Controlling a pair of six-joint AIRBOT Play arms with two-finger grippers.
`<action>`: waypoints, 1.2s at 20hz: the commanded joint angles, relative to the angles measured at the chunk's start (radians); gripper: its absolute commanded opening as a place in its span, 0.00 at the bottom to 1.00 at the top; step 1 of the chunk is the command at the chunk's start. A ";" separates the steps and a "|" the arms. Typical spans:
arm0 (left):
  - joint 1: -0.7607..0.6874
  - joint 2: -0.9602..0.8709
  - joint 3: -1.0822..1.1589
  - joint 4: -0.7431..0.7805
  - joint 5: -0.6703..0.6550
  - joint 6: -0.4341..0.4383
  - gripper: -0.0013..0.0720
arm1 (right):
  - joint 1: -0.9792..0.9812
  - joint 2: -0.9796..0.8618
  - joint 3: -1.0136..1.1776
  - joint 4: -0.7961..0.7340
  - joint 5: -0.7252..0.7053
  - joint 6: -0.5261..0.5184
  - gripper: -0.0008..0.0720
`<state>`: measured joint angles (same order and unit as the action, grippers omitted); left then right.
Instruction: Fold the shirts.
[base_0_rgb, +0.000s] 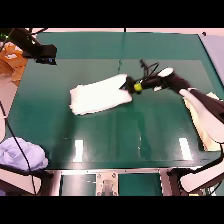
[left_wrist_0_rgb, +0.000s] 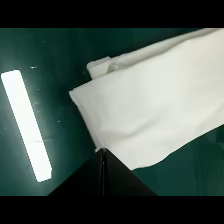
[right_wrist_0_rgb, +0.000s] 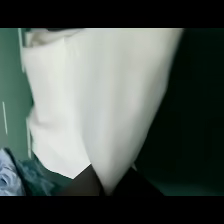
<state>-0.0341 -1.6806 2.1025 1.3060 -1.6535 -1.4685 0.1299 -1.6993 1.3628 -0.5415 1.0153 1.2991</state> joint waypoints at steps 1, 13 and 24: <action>0.001 0.000 0.001 0.000 -0.009 0.000 0.05 | -0.138 0.122 0.065 0.000 0.045 0.051 0.03; 0.001 0.000 0.001 0.000 -0.007 0.000 0.05 | -0.938 0.307 0.121 -0.001 0.182 0.096 0.03; 0.001 0.001 -0.116 -0.005 -0.003 -0.002 0.05 | -1.106 0.241 0.233 0.089 0.203 0.037 0.03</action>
<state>-0.0341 -1.6802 2.0396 1.3018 -1.6585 -1.4696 -0.9676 -1.4342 1.5673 -0.5240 1.2160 1.3582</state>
